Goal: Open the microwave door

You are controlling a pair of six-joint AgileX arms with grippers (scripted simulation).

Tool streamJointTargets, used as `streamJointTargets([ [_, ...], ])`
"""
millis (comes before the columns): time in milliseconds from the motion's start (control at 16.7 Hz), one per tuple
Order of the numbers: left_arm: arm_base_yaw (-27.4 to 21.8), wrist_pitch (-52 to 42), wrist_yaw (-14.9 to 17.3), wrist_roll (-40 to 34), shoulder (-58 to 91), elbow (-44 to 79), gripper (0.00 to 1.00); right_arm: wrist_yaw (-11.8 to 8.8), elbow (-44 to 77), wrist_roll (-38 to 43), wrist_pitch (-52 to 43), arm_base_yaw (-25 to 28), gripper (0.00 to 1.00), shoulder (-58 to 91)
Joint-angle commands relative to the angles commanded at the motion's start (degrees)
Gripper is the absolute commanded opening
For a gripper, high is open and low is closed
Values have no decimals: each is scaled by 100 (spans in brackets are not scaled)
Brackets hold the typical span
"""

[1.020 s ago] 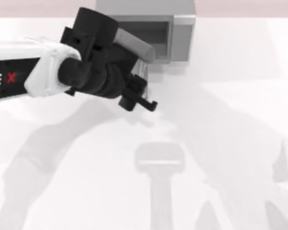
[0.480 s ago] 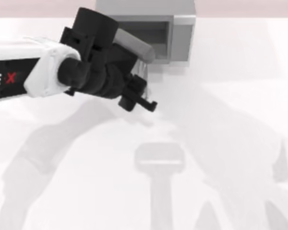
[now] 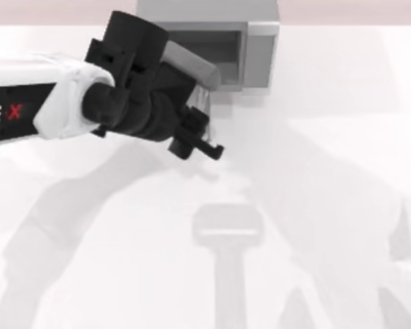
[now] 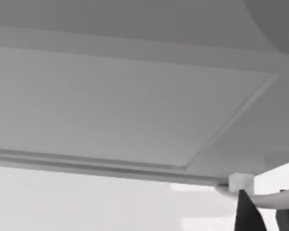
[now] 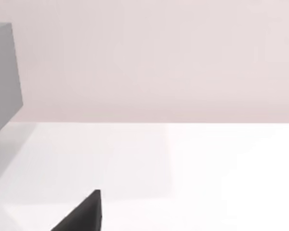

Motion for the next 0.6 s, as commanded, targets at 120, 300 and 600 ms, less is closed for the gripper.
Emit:
streamJointTargets([
  [120,0,0,0,0,0,0,0,0,0,0,0,0,100,0],
  [300,0,0,0,0,0,0,0,0,0,0,0,0,100,0],
  [600,-6,-23,90,45,-9,-34,0,0,0,0,0,0,100,0],
])
